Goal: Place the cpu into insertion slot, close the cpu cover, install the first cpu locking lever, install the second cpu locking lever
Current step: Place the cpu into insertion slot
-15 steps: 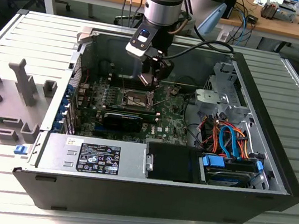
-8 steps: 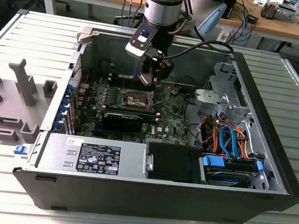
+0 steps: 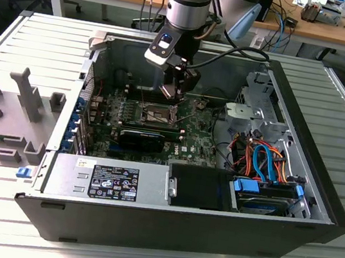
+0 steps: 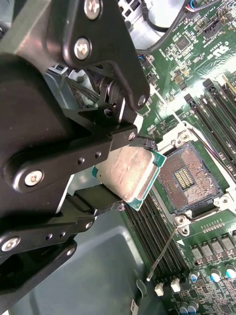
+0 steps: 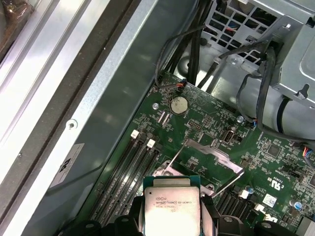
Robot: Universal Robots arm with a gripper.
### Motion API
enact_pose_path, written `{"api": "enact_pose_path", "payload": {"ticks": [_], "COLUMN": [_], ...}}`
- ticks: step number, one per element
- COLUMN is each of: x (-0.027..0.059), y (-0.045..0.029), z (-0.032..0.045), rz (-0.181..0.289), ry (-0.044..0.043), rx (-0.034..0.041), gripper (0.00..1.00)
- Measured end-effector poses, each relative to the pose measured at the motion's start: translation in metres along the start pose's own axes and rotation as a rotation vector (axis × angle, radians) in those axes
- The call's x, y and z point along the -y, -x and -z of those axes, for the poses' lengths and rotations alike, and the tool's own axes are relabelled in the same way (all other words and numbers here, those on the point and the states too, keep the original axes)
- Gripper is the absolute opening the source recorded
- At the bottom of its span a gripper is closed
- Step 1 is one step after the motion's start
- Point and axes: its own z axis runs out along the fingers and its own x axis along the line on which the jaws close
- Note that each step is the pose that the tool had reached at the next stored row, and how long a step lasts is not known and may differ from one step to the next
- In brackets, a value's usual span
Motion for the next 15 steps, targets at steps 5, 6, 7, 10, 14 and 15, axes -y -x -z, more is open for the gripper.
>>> {"api": "enact_pose_path", "payload": {"ticks": [5, 6, 7, 10, 14, 15], "x": [0.0000, 0.0000, 0.0000, 0.0000, 0.0000, 0.0000], "y": [0.0000, 0.0000, 0.0000, 0.0000, 0.0000, 0.0000], "z": [-0.0001, -0.0001, -0.0001, -0.0002, -0.0002, -0.0002], "rz": [-0.007, -0.008, -0.008, -0.011, -0.015, -0.016], "ry": [0.0000, 0.0000, 0.0000, 0.0000, 0.0000, 0.0000], "rx": [0.0003, 0.0003, 0.0003, 0.0004, 0.0006, 0.0006], "gripper": [0.55, 0.55, 0.55, 0.55, 0.55, 0.55]}}
